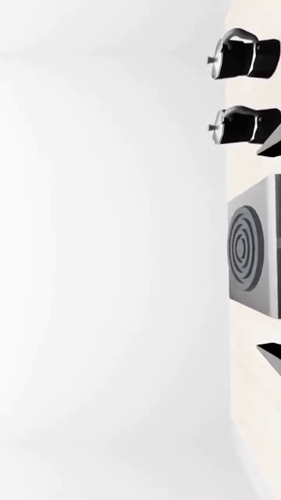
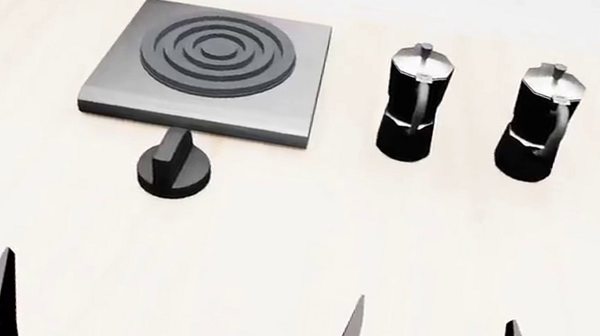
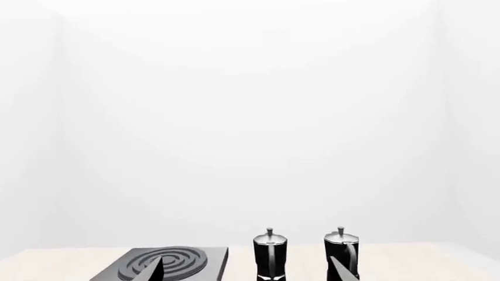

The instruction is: Put both moka pots on the stove.

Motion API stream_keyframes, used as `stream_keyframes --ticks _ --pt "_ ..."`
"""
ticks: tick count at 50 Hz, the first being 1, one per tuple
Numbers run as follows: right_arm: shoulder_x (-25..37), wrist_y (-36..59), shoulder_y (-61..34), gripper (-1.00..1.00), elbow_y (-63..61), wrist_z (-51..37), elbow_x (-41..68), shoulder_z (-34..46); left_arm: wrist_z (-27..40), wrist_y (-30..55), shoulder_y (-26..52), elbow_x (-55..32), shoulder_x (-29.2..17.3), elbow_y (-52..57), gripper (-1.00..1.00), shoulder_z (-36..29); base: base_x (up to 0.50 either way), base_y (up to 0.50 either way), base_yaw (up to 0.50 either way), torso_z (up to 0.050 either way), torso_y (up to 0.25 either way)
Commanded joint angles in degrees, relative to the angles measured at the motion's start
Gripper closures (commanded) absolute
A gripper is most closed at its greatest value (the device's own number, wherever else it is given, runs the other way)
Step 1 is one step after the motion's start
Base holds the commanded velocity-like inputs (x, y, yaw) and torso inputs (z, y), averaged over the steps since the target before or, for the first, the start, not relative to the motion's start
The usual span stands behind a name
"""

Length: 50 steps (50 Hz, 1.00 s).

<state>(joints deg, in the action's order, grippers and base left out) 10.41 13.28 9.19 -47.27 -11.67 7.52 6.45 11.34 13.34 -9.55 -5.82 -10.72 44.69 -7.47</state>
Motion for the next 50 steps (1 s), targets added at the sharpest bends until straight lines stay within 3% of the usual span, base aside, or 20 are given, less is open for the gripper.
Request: stream_keyframes --ticks 1,50 --pt "0.5 -0.1 0.0 -1.0 0.0 -0.6 0.2 0.5 0.5 -0.4 0.0 -0.2 -0.5 -0.3 -1.0 -0.5 0.14 0.0 0.0 0.0 0.0" --pt "2.9 -0.4 -0.5 -1.0 0.7 -3.4 1.3 2.2 2.8 -0.6 0.5 -1.2 -2.6 -0.4 -1.0 -2.5 0.19 0.0 0.0 0.0 0.0"
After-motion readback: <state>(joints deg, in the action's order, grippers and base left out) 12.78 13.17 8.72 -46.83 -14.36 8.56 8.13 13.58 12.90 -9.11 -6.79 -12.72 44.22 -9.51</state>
